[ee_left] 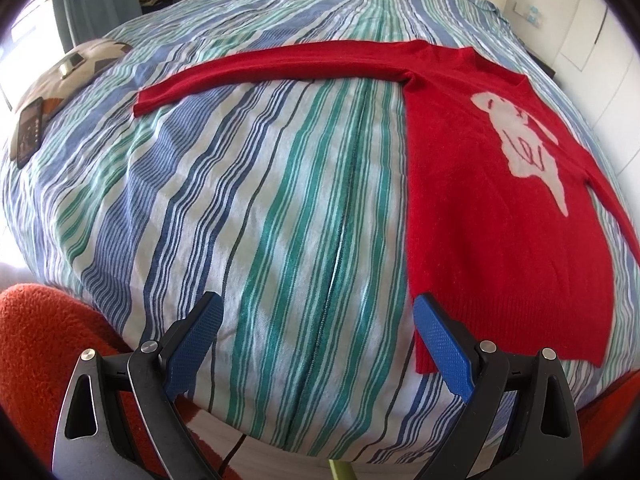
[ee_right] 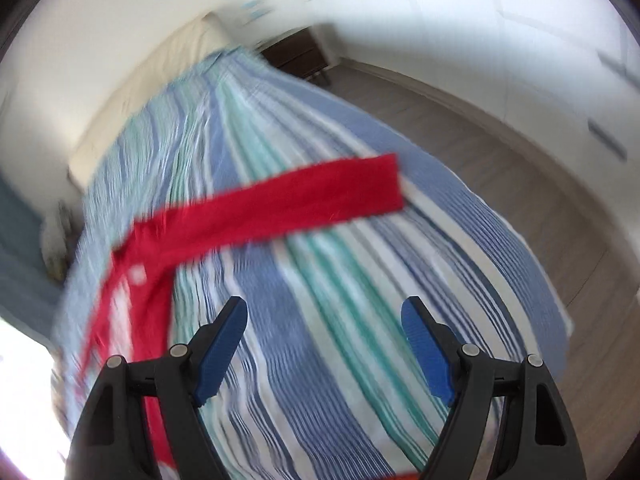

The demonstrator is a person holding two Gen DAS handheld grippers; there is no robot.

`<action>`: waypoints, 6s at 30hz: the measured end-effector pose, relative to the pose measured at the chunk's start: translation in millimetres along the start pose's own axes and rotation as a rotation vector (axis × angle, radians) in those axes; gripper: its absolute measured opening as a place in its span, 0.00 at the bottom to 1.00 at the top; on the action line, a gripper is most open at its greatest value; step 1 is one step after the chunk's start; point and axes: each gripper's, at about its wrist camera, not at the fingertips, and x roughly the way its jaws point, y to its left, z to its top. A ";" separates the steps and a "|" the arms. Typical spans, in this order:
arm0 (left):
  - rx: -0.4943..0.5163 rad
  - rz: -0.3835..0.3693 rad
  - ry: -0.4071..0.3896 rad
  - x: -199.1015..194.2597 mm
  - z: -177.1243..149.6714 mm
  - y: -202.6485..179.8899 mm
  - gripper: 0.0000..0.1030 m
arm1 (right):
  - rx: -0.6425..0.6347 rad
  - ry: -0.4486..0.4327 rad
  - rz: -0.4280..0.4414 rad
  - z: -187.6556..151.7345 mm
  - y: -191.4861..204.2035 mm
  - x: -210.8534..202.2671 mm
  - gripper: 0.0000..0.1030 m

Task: Fold small clothes

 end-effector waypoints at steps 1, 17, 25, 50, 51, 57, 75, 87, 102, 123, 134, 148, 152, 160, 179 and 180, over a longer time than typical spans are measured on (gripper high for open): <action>0.003 0.004 -0.004 -0.8 0.2 -1.6 0.94 | 0.104 0.002 0.050 11.1 -15.0 7.5 0.76; 0.067 0.094 0.018 6.6 -3.0 -20.5 0.94 | 0.491 -0.026 0.122 68.1 -55.6 117.6 0.09; 0.038 0.042 0.036 13.3 -2.6 -14.9 0.94 | 0.043 -0.105 0.189 122.0 121.2 67.4 0.09; -0.045 0.002 0.044 16.6 6.1 1.8 0.94 | -0.211 0.462 0.375 18.0 304.1 229.2 0.79; -0.028 0.017 0.039 16.1 4.6 -1.2 0.94 | -0.191 0.470 0.330 8.9 292.3 239.1 0.79; 0.007 0.062 0.020 11.9 0.1 -2.0 0.94 | -0.051 0.299 0.185 5.4 229.0 231.8 0.56; -0.020 0.064 0.085 33.2 5.0 1.0 0.94 | -0.366 0.212 -0.054 45.8 274.3 284.0 0.06; -0.038 0.025 0.057 25.8 10.4 6.2 0.94 | -0.573 0.127 0.048 -13.4 279.8 159.5 0.73; -0.053 0.030 0.075 23.6 2.5 12.1 0.94 | -0.693 0.161 0.012 -222.1 202.7 32.3 0.73; -0.067 0.049 0.117 54.1 -10.9 8.1 1.00 | -0.362 0.043 -0.009 -188.2 154.6 33.9 0.81; -0.089 0.026 0.140 54.7 -10.5 21.6 1.00 | -0.348 0.067 -0.002 -190.0 152.8 37.8 0.81; -0.068 0.047 0.124 55.5 -12.4 14.7 1.00 | -0.349 0.094 -0.010 -193.7 152.8 47.4 0.81; -0.063 0.049 0.123 54.6 -12.6 13.0 1.00 | -0.347 0.096 -0.011 -193.5 152.5 48.7 0.81; -0.063 0.050 0.123 55.5 -12.6 14.5 1.00 | -0.345 0.097 -0.011 -192.8 151.5 49.3 0.81; -0.062 0.050 0.124 55.8 -12.6 14.1 1.00 | -0.344 0.093 -0.012 -192.1 151.7 49.4 0.81; -0.062 0.050 0.124 55.8 -12.6 14.2 1.00 | -0.345 0.093 -0.012 -192.1 151.9 49.1 0.81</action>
